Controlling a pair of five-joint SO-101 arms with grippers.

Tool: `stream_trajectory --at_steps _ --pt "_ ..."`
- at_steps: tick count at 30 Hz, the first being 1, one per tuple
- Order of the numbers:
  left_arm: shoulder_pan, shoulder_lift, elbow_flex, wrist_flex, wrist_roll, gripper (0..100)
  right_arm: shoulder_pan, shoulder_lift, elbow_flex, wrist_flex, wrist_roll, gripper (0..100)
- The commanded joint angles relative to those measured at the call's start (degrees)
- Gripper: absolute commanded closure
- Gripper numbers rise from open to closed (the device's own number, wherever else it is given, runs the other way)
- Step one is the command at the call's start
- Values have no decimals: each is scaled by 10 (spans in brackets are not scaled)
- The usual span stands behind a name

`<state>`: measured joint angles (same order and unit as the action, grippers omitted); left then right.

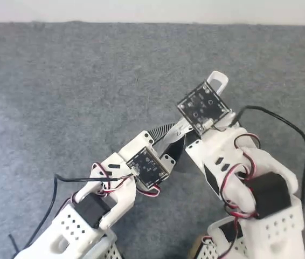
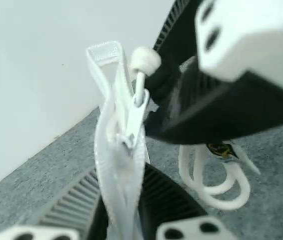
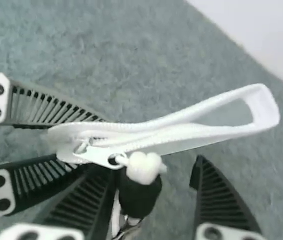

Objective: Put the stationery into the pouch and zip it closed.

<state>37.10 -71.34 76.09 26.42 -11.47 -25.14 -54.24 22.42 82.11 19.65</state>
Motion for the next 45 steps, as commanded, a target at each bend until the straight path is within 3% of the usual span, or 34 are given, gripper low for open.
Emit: stream_trajectory --at_steps 1,4,11,23,31,41,45 --pt "-3 17 37 7 -4 991 10 -3 -2 -25 -5 849" --pt "-3 18 37 7 -4 991 11 -12 -24 -21 -5 991" --pt "-3 19 37 7 -4 991 36 -64 -101 2 -2 991" --pt "-2 16 45 6 -4 991 61 0 -190 -7 -3 991" --pt "-3 16 45 6 -4 991 144 78 -195 -68 -4 991" --pt "-3 16 45 6 -4 991 139 85 -246 -47 -23 991" --pt "-4 15 45 6 -4 991 80 84 -286 17 -23 991"
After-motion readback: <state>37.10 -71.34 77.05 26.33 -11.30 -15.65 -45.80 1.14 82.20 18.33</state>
